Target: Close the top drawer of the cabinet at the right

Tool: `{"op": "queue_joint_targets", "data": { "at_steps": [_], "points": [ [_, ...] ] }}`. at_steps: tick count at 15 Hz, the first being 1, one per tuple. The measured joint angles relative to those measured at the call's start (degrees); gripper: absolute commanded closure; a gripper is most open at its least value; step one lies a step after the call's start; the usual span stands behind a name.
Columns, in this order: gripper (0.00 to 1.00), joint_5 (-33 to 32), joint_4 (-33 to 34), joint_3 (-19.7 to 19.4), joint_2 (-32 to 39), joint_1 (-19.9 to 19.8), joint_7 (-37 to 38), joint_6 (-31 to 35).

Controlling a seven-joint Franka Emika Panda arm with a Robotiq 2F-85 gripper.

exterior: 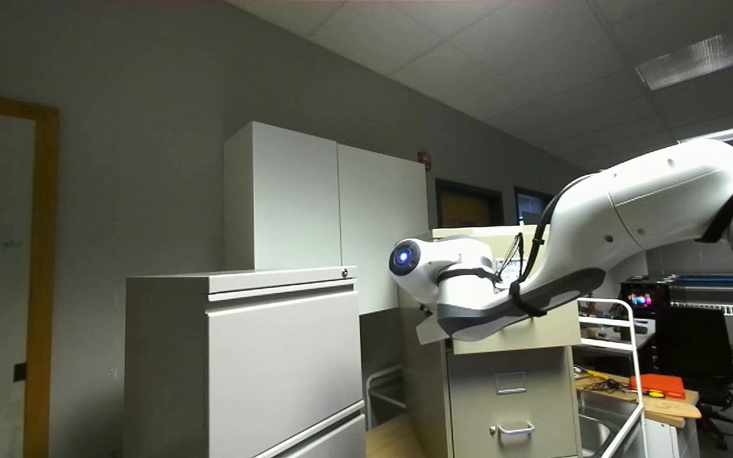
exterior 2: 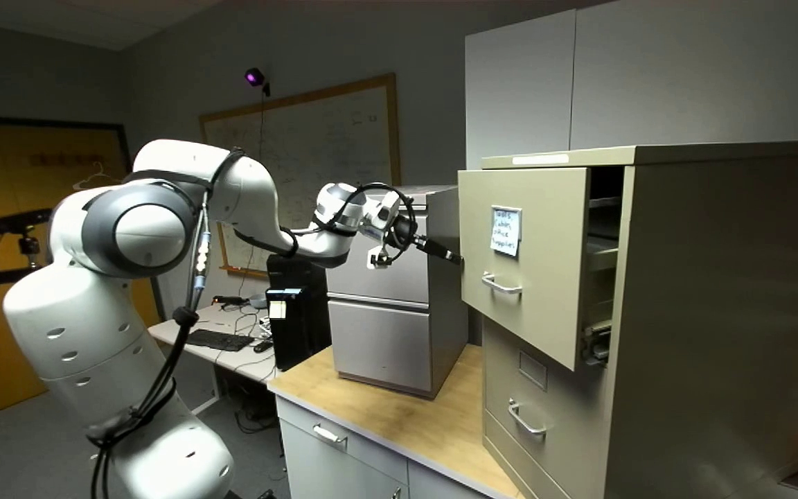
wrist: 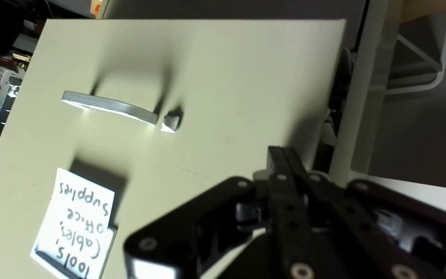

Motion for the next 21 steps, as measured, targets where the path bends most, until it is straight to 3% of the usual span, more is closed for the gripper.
{"op": "queue_joint_targets", "data": {
  "at_steps": [6, 21],
  "points": [
    [1.00, 1.26, 5.25, -1.68, 4.55, 0.13, -0.35, -0.02],
    [1.00, 11.27, 16.27, -3.59, 13.45, 0.12, -1.88, -4.34]
  ]
}}
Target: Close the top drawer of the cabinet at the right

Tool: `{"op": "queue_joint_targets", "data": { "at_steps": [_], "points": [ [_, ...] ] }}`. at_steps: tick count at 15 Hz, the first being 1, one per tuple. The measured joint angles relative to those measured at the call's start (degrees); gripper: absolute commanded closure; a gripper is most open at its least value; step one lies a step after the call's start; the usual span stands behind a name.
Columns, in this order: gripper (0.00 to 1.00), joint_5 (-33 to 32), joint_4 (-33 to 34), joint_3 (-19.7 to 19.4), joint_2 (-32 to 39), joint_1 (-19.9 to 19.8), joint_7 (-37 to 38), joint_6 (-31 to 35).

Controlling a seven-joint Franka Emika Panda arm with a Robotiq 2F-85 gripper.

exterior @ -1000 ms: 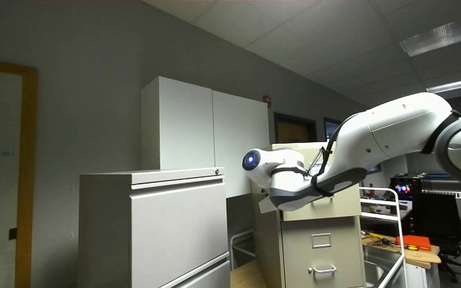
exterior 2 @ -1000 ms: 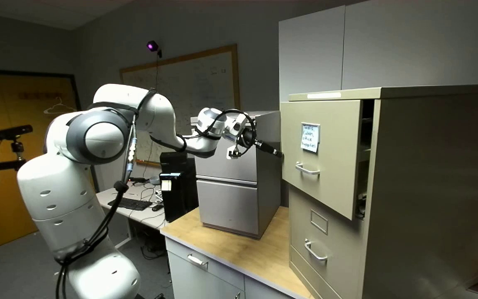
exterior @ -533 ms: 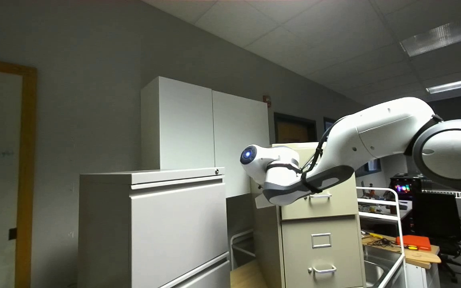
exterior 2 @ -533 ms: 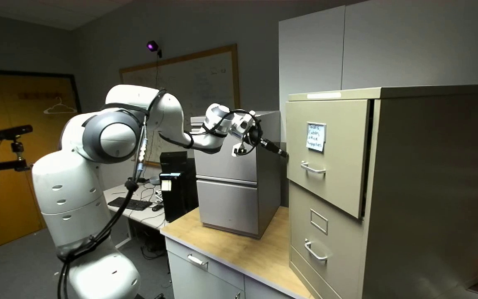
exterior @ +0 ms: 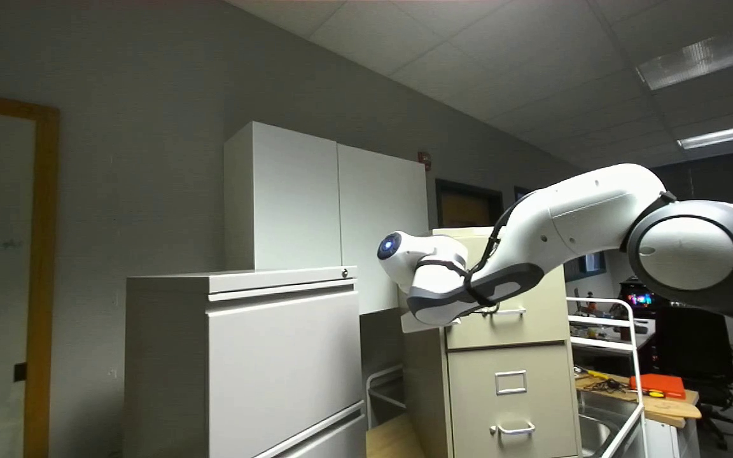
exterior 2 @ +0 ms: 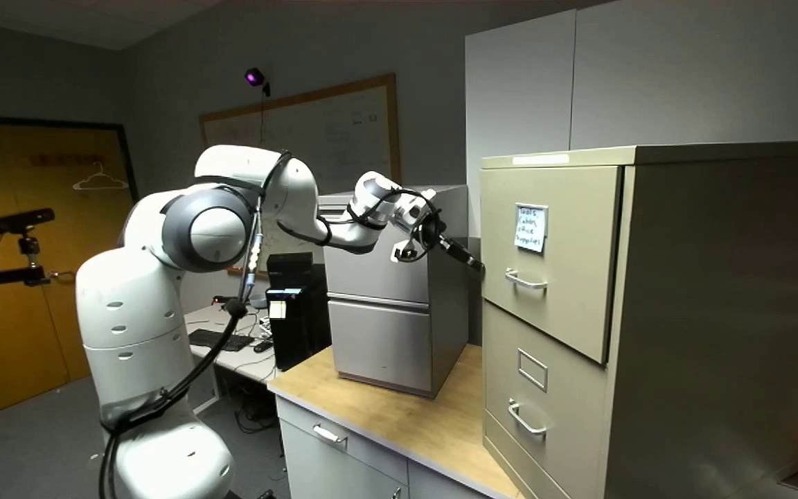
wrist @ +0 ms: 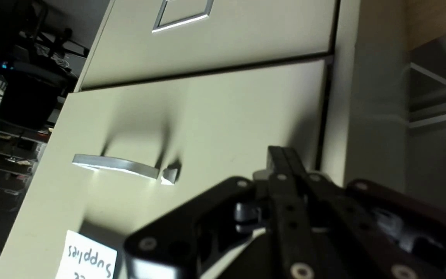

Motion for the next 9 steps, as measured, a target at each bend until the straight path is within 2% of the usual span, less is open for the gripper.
{"op": "queue_joint_targets", "data": {
  "at_steps": [9],
  "points": [
    [1.00, 0.34, 3.97, -0.02, 3.72, 0.10, 0.00, -3.26]
  ]
}}
